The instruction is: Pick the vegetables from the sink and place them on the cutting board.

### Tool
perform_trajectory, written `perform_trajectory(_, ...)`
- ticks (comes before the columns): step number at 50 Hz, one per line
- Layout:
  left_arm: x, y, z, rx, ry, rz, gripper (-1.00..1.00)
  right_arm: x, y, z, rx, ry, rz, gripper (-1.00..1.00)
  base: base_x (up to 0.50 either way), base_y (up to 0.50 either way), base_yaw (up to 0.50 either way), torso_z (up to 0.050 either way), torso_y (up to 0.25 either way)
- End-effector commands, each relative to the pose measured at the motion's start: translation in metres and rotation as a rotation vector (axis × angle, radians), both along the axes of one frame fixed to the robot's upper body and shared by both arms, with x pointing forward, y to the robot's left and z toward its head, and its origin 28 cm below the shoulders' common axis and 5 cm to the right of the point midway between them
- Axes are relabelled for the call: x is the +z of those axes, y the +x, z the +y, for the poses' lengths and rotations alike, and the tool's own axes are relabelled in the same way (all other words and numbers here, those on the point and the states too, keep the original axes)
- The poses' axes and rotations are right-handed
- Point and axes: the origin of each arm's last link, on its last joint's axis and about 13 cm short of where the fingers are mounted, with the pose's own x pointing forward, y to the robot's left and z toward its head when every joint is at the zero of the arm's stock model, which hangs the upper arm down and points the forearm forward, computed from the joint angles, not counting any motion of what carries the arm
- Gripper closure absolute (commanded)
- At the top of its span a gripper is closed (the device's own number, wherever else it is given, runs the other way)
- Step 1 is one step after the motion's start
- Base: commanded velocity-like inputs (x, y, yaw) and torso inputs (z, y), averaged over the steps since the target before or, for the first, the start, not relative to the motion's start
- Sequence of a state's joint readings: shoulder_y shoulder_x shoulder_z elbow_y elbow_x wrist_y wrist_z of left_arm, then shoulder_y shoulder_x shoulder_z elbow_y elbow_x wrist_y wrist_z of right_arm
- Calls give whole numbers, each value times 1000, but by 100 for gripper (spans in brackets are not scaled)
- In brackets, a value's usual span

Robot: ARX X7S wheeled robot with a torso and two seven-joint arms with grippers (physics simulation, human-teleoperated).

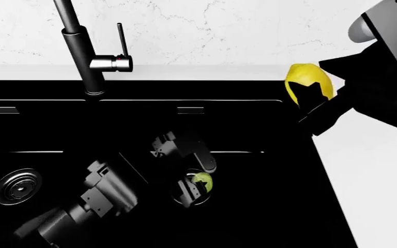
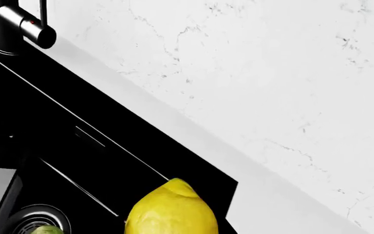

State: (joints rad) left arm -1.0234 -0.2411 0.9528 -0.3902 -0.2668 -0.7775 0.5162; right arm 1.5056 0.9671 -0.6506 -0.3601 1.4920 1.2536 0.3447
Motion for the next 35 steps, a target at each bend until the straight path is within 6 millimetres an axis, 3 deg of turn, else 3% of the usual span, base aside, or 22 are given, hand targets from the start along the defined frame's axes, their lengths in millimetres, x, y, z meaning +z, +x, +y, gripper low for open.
perform_trajectory(1,-12,10,-5,11,4,13,-100,5,0,-2,-5,3,-28,100,0,0,0,0,0)
perform_trajectory(22,-50,9,-21,-22,-5,80,-100,-1,3,-3,-6,1,-6,100,0,0,0,0,0)
perform_trajectory(35,-71,13,-20,-8,4,95,-100,-6,6,-2,2,8,3,100,0,0,0,0,0)
